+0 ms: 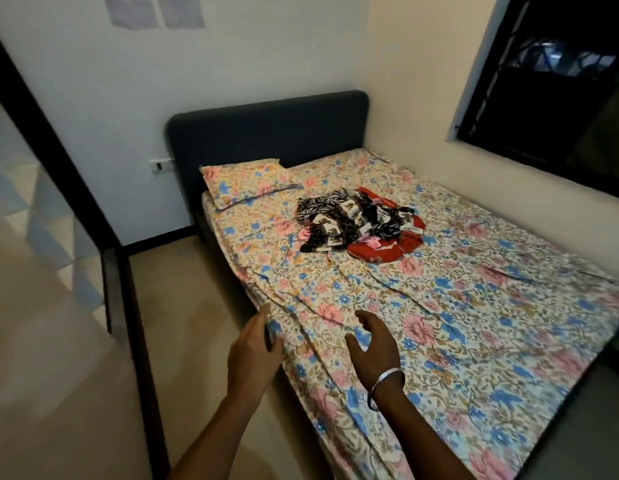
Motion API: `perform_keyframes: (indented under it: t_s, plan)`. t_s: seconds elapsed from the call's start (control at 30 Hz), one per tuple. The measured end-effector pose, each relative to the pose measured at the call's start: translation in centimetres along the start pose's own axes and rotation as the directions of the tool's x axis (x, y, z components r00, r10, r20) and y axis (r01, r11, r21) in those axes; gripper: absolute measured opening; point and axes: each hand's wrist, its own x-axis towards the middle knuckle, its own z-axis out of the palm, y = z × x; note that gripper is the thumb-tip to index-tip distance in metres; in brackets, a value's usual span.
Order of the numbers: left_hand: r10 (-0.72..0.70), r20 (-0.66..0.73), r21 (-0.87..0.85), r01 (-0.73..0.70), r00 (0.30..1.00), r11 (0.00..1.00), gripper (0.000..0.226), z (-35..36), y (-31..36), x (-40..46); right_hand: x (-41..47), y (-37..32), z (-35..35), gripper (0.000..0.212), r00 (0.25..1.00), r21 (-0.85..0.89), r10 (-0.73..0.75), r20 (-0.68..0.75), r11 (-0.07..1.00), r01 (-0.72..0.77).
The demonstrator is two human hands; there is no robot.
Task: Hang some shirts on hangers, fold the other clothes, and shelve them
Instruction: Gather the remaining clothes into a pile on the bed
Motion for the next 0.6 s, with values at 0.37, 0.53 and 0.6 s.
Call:
perform_keyframes:
  t_s: [0.37,0.53,0.6]
  plan:
    - [-0.091,0.073,0.048,0.088,0.993,0.995,0.066,3.7,-6.1,12.8,12.0,4.6,6.8,0.04,0.984,0.007,0.161,0.077,0.987,-0.162]
    - [-0.087,0.044,0.053,0.084,0.995,0.995,0.068,5.8,-5.9,21.0,21.6,4.6,9.6,0.039,0.978,-0.049,0.119,0.171,0.993,-0.112]
    - [-0.055,0.013,0.056,0.054,0.998,0.997,0.071,7.3,-5.5,24.9,26.0,4.4,10.6,0.04,0.979,-0.055,0.111,0.169,0.993,-0.103]
